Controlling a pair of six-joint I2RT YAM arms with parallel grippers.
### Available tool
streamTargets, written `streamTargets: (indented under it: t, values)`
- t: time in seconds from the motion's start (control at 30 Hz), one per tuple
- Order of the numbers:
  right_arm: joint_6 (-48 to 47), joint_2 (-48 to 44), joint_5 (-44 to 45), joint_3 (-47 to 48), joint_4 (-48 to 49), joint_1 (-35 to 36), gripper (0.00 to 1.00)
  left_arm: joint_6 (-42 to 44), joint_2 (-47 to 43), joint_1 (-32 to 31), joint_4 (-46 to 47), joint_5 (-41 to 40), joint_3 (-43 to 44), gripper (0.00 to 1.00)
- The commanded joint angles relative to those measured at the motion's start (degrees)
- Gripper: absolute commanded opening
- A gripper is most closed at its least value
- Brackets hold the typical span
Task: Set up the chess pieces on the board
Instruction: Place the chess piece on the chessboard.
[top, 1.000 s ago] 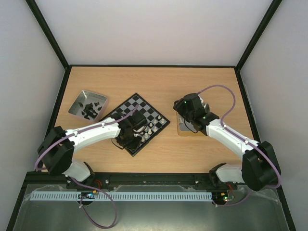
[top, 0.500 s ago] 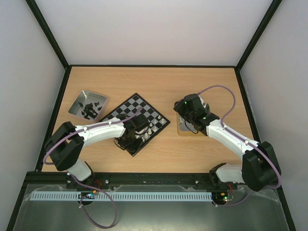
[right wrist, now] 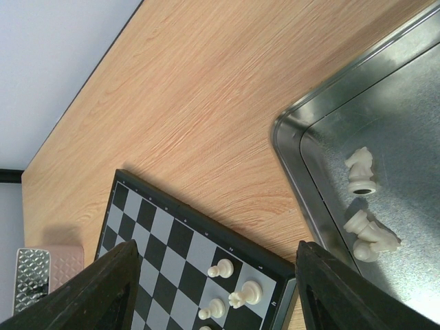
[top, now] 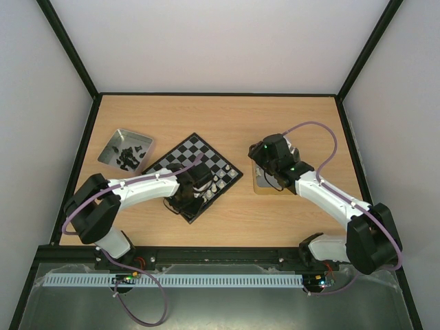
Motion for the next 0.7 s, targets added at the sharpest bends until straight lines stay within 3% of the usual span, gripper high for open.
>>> streamTargets:
  t: [0.0, 0.53, 0.67]
  values:
    - [-0.2, -1.4, 1.1, -1.0, -1.1, -0.2, 0.62, 0.2, 0.5, 0.4, -0.7, -1.2, -1.5, 0.20]
    - [-0.4, -1.8, 1.0, -1.3, -1.2, -0.3, 0.62, -0.5, 0.1, 0.7, -0.7, -3.4, -1.2, 0.24]
    - [-0.6, -2.1, 1.4, -1.3, -1.5, -0.2, 0.62, -0.2, -0.7, 0.7, -0.6, -2.9, -1.0, 0.30]
